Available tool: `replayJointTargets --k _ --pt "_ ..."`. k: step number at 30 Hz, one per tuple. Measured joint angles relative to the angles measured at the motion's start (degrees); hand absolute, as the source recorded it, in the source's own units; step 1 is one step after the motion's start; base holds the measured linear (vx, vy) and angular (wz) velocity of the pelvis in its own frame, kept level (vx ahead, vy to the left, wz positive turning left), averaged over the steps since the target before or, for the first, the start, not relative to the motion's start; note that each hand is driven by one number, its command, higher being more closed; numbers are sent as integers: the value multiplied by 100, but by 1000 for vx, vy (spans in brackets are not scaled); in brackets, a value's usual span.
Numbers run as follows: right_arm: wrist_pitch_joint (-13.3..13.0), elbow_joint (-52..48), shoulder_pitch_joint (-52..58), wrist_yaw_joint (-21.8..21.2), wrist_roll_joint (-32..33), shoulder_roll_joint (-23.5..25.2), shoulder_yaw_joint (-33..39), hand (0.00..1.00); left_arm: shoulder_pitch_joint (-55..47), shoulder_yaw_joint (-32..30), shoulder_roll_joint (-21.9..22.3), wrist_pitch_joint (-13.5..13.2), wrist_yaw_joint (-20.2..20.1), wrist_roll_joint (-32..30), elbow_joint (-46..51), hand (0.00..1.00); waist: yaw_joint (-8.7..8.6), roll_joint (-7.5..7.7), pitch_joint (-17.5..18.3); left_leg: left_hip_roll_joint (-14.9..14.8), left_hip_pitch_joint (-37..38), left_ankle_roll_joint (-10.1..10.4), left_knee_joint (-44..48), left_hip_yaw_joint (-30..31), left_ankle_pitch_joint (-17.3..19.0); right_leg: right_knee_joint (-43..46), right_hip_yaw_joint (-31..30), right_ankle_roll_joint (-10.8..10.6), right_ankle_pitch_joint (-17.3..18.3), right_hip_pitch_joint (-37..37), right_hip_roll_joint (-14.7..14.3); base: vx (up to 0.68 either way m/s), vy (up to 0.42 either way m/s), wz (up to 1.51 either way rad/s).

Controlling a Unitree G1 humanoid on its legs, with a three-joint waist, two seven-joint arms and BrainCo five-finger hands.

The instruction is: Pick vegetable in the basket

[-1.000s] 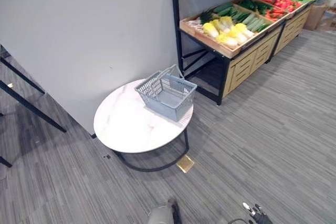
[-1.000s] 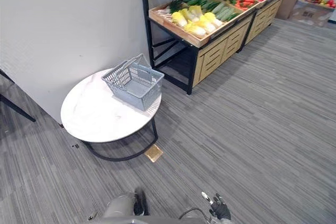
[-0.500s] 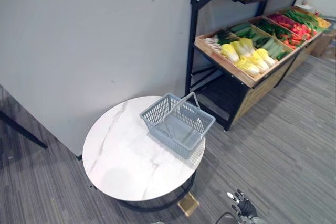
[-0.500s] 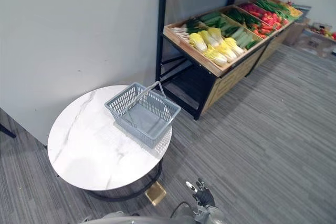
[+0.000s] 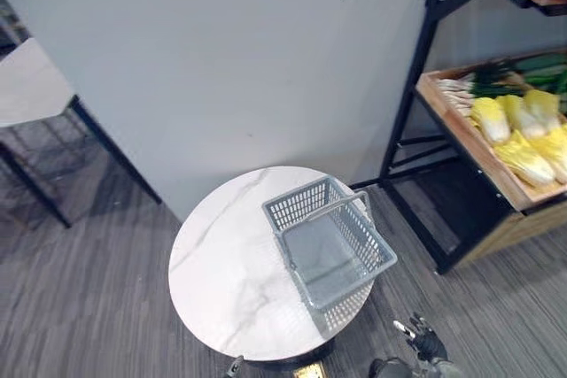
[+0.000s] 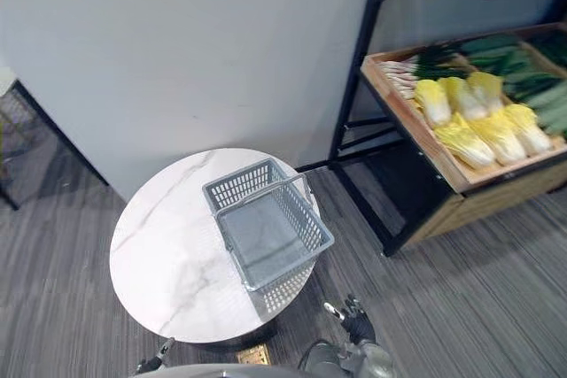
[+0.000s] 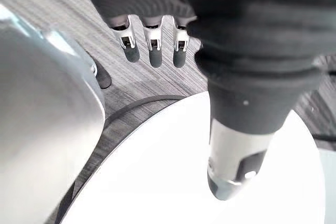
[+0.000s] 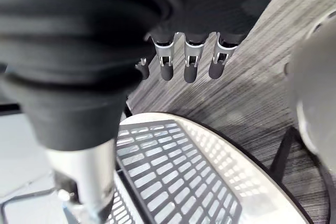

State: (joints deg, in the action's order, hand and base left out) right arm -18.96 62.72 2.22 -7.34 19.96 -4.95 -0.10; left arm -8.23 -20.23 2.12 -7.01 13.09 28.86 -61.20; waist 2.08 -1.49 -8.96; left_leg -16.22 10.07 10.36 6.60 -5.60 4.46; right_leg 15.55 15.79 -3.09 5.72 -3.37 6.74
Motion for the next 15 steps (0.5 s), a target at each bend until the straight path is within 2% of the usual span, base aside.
replayJointTargets --k 3,4,6,8,10,12,13,15 --pt "-14 9 -31 326 -27 59 22 0 2 25 -39 -14 27 -108 33 0 -18 15 -7 -178 -382 -128 264 -541 -324 -525 551 82 -49 376 -87 82 -269 92" --pt "-36 30 -30 520 -33 54 129 0 -18 36 -51 -31 41 -122 24 0 -6 11 -6 -157 -389 -144 150 -880 -429 -643 649 80 -46 398 -87 15 -110 50" --pt "-98 41 -89 844 -176 46 220 0 -60 94 -76 -52 82 -118 -22 0 -4 4 -2 -94 -385 -199 -150 -1147 -544 -745 727 40 -59 365 -94 21 -55 29" --pt "-132 50 -63 1546 -572 35 582 0 -58 213 -192 -35 147 -198 -200 0 -21 -28 22 -15 -365 -168 -533 -1137 -639 -853 881 -10 -127 364 -91 42 32 37" --pt "-104 73 -14 2075 -900 25 821 0 -61 264 -231 -28 143 -327 -265 0 -16 -45 56 71 -366 -179 -642 -1134 -646 -965 941 -49 -209 405 -48 23 75 27" --pt "15 53 -19 2759 -1535 -135 1242 0 -104 288 -327 7 146 -652 -273 0 -23 -20 69 212 -377 -179 -799 -1132 -647 -1194 1008 -98 -420 510 -11 22 108 19" --pt "20 50 -22 2789 -1563 -147 1272 0 -106 294 -332 9 147 -673 -273 0 -23 -18 70 220 -379 -179 -810 -1133 -647 -1202 1008 -98 -429 514 -7 -3 108 15" --pt "212 -311 -125 3351 -2022 -594 1878 0 -132 497 -480 123 72 -934 -274 0 -39 37 100 373 -353 -178 -1014 -1145 -647 -1360 1021 -167 -611 547 91 -17 105 11"
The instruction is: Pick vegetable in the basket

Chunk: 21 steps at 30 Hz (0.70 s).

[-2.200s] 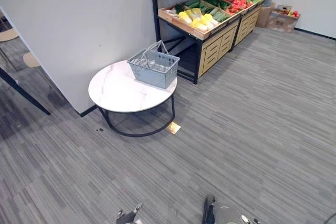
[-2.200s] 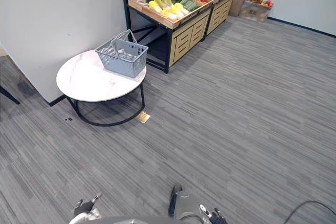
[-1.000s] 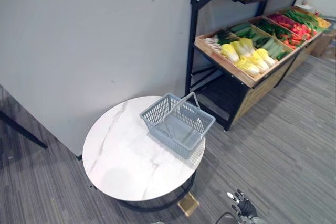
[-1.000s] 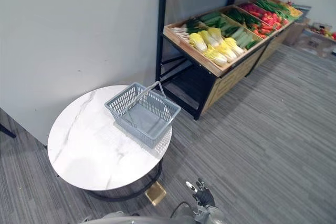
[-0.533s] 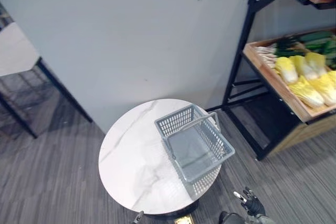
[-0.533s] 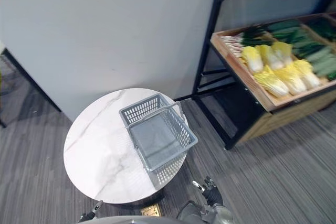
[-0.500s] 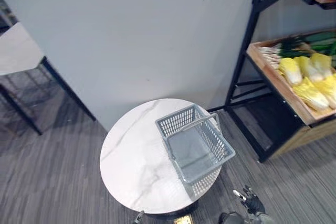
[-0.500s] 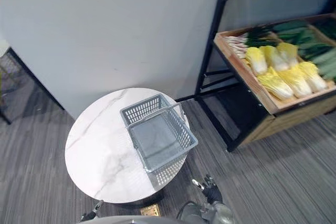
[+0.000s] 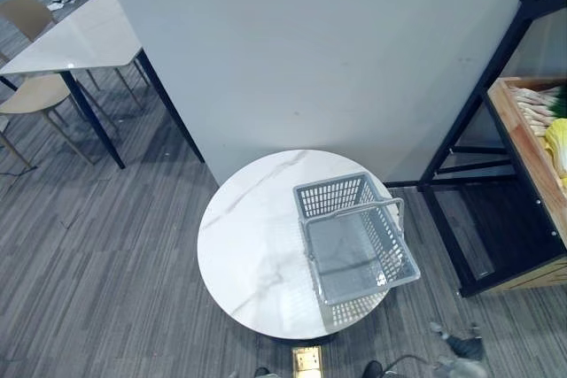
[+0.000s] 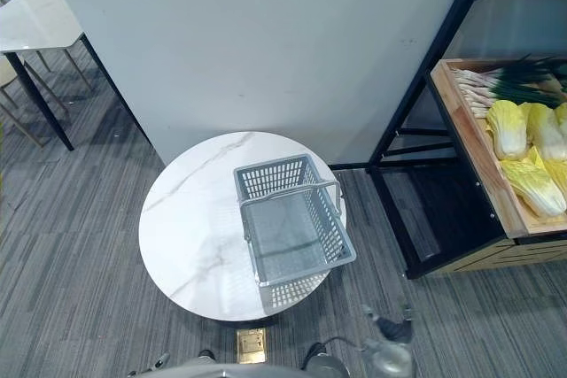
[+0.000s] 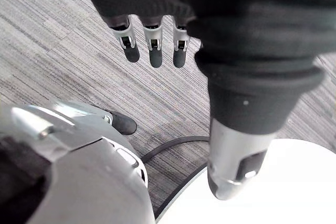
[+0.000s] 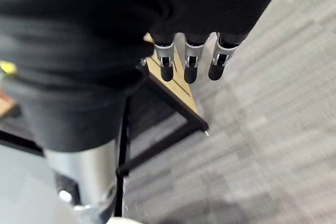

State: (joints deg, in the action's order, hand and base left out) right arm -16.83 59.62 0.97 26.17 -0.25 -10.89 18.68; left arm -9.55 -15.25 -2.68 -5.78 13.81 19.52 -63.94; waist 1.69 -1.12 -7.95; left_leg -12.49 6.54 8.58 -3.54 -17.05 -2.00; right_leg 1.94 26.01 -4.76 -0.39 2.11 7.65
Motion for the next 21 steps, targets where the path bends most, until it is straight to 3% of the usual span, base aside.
replayJointTargets --k 5,8,14,18,21 --pt "160 -886 -429 616 -670 -832 346 0 -115 380 -261 120 -183 -69 5 0 -20 122 70 100 60 2 -186 -143 8 -2 -183 -27 -105 -158 53 -46 52 -17" --pt "252 -1701 -617 641 -1152 -1202 81 0 -153 658 -380 166 -263 -74 10 0 -24 161 83 115 18 1 -189 -254 10 5 -347 -47 -154 -301 50 -76 -1 -21" --pt "242 -3388 -1111 -92 -2416 -2045 -1507 0 -107 922 -545 336 -283 -64 202 0 -159 197 71 142 -349 -39 -211 -254 -21 14 -535 -79 -215 -704 39 -50 -10 -4" --pt "-129 -3680 -1804 -754 -2739 -2813 -2630 0 -75 1044 -681 347 -283 -59 290 0 -73 279 -3 165 -485 -48 -188 -241 -81 7 -584 -34 -297 -848 41 10 1 0" --pt "-388 -3684 -2169 -1113 -2739 -3150 -3025 0 -59 1045 -686 343 -287 -59 330 0 20 294 -15 192 -545 -62 -186 -158 -91 -15 -578 17 -364 -895 49 77 8 8"
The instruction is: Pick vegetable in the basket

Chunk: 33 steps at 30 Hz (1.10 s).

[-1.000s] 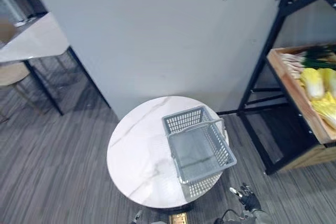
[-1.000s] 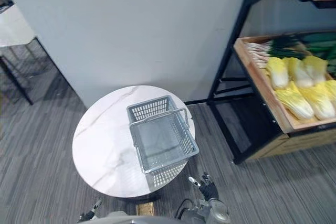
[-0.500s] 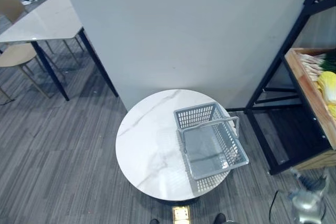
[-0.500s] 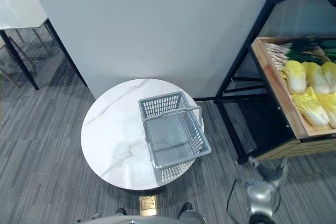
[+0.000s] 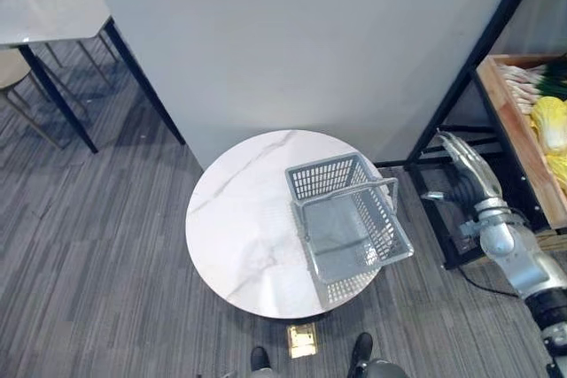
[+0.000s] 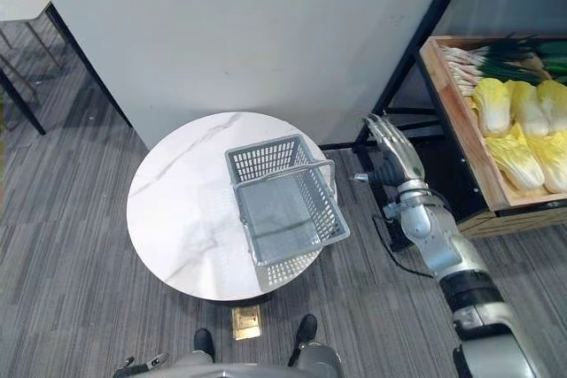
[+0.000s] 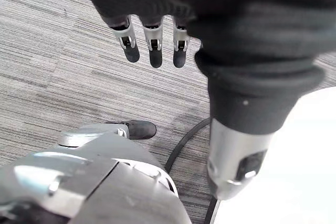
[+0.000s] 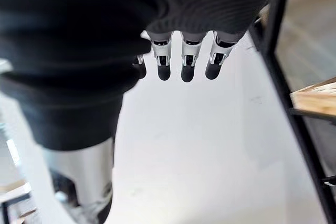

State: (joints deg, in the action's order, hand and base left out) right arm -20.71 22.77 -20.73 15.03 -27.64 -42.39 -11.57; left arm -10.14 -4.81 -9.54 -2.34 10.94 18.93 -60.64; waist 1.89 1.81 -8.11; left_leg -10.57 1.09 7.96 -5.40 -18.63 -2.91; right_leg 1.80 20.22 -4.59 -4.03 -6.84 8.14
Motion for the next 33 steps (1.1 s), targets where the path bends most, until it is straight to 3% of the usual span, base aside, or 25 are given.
replayJointTargets --k 9,21,33 --pt "-317 259 -797 -380 15 -391 -750 0 -1 105 -18 -36 -109 8 151 0 77 88 -237 61 -56 -25 3 84 13 -96 -8 -17 -49 13 35 25 0 3" --pt "-462 713 -1250 -1063 82 -396 -1428 0 37 241 -1 -90 -147 68 253 0 201 30 -536 101 -217 -62 81 322 26 -154 123 -33 -62 13 76 3 -10 6" --pt "-457 907 -1566 -1194 82 -200 -1982 0 152 246 36 -144 -229 188 259 0 328 14 -762 112 -296 -82 149 423 43 -176 156 -28 -73 6 87 1 -2 1"
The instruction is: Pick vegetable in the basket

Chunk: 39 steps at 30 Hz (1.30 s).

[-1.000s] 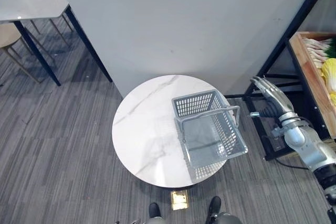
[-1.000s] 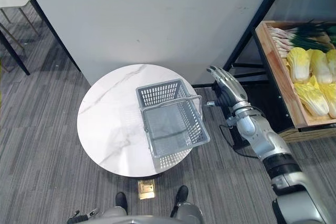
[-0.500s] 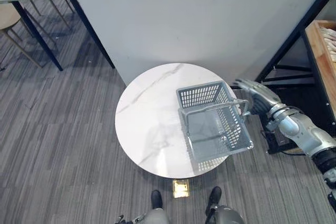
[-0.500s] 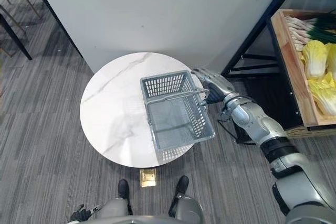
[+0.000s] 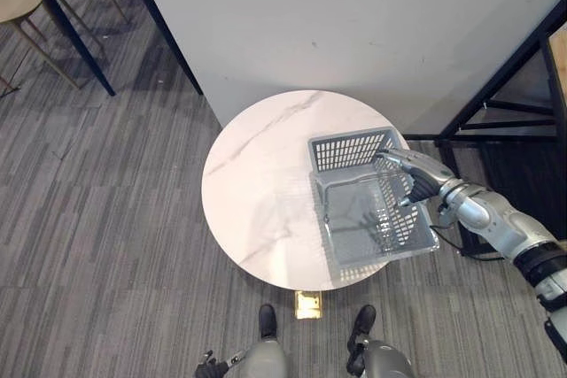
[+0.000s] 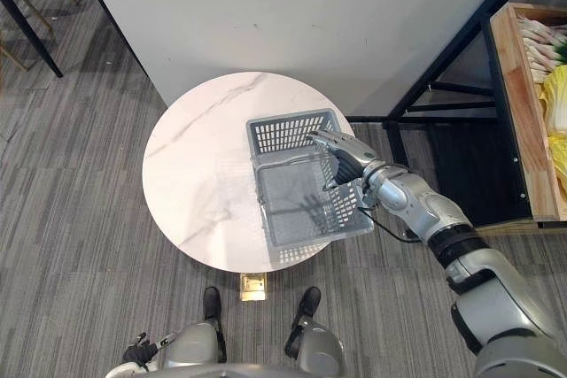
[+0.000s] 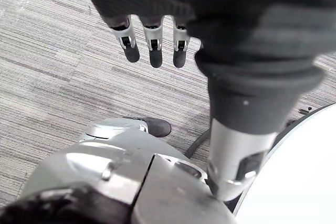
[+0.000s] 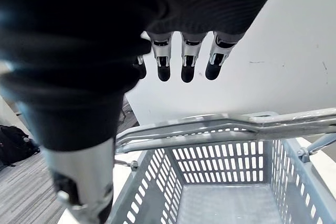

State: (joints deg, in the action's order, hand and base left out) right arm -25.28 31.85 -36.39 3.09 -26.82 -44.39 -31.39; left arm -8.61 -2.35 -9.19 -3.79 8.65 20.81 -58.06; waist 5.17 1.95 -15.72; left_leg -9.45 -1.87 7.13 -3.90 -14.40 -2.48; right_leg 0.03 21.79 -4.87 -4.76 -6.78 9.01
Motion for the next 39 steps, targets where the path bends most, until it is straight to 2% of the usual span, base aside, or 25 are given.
replayJointTargets --k 4,13,21,29,35,39 --pt "132 11 -127 -82 2 53 -71 0 2 0 7 -1 -8 144 43 0 16 -13 -127 2 -19 -1 12 27 -1 -13 1 5 -25 -4 0 0 0 0" --pt "388 110 -308 -124 2 325 -105 0 1 -7 10 0 -7 148 100 0 39 -22 -138 13 -139 -6 24 86 -5 -44 18 14 -55 -91 0 1 -2 1" --pt "609 640 -579 -223 3 494 -238 0 13 -5 16 -67 -4 154 109 0 169 4 -223 16 -138 -8 50 141 -4 -45 43 14 -56 -46 7 -4 -3 2" --pt "617 1183 -786 -222 -5 526 -166 0 59 -5 21 -70 1 156 112 0 294 -23 -402 25 -208 -28 62 250 -21 -76 110 15 -65 -39 8 -7 -4 5" --pt "621 1443 -865 -226 -9 553 -90 0 63 -10 19 -76 -4 161 111 0 316 -15 -423 50 -211 -30 29 266 -22 -89 114 11 -68 -40 27 5 0 1" --pt "610 1783 -1047 -158 -15 556 -45 0 118 -7 19 -106 -14 190 103 0 335 -19 -560 54 -212 -39 31 273 -28 -88 113 9 -71 -38 31 0 0 0"
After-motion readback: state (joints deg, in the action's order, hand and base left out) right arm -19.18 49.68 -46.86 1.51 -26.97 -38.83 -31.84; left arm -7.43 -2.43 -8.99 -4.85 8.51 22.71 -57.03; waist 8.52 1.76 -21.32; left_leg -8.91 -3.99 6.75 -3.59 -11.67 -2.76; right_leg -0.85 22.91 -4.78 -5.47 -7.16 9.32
